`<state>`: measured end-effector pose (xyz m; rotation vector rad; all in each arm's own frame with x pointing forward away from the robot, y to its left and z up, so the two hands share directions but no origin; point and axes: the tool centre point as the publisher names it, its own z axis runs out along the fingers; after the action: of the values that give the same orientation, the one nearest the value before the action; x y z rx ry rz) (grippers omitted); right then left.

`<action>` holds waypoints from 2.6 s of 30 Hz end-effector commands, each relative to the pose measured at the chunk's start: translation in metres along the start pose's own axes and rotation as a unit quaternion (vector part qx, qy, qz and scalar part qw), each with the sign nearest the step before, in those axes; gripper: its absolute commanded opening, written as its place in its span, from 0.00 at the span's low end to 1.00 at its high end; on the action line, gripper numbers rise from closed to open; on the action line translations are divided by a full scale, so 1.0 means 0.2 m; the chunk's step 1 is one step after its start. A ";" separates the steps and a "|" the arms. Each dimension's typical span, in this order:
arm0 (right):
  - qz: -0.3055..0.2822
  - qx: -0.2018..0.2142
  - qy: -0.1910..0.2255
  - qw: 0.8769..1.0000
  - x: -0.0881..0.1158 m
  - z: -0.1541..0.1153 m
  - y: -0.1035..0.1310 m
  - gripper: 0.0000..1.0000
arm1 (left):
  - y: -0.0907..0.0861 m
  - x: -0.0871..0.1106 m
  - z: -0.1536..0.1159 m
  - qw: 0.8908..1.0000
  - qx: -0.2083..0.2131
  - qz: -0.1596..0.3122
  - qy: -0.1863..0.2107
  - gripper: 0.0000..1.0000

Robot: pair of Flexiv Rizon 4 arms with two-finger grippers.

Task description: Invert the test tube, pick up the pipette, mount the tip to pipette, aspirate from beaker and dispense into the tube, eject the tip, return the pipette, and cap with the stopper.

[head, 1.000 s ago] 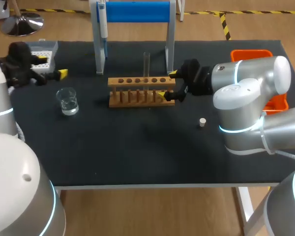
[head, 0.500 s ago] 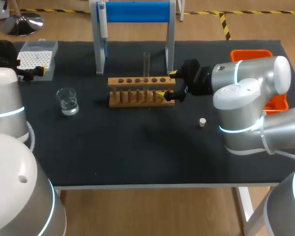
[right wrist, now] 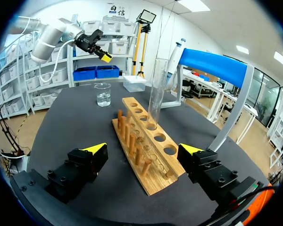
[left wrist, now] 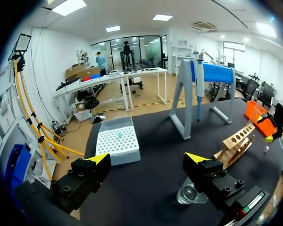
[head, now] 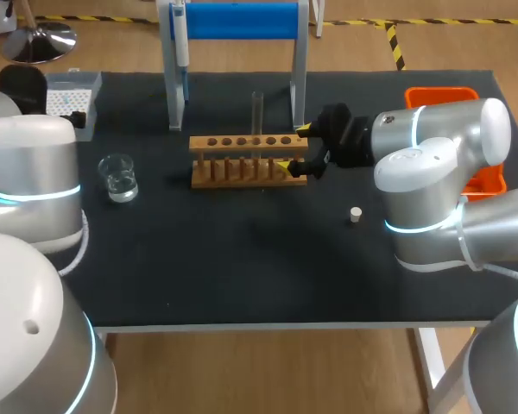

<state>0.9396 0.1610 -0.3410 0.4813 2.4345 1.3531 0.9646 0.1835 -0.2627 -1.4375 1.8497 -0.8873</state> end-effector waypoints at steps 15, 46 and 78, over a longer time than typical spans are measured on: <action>0.000 0.000 0.001 1.000 0.00 -0.01 0.00 1.00 | 0.01 -0.13 0.22 1.000 -0.010 -0.006 -0.018 1.00; 0.000 0.000 0.001 1.000 0.00 -0.01 0.00 1.00 | -0.03 -0.33 0.68 0.999 -0.008 -0.027 -0.046 0.91; 0.000 0.000 0.001 1.000 0.00 -0.01 0.00 1.00 | -0.01 -0.42 0.88 0.998 -0.003 -0.052 -0.047 0.49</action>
<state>0.9396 0.1610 -0.3410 0.4813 2.4345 1.3531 1.1203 0.2413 -0.3517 -1.5658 1.7257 -0.8474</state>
